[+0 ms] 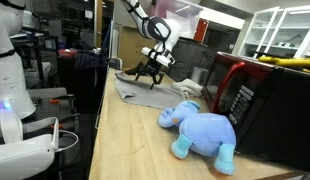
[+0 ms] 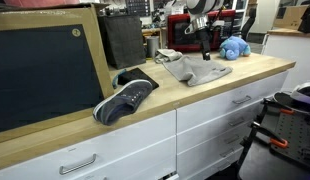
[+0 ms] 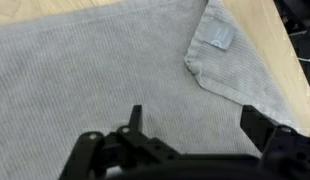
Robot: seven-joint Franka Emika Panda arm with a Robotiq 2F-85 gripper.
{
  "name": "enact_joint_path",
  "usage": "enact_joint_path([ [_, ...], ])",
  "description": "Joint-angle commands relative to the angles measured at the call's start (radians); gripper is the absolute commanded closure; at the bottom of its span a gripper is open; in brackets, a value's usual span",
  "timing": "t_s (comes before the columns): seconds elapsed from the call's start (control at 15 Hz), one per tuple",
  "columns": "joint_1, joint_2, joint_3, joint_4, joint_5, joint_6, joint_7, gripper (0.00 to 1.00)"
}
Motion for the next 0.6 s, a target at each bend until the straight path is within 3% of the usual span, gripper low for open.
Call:
enact_joint_path([
  [0.0, -0.022, -0.103, 0.005, -0.116, -0.039, -0.025, -0.173, 0.0],
  [0.27, -0.017, -0.161, 0.0, -0.224, -0.055, -0.006, -0.297, 0.0],
  [0.53, 0.008, -0.19, 0.002, -0.321, -0.045, 0.067, -0.31, 0.0],
])
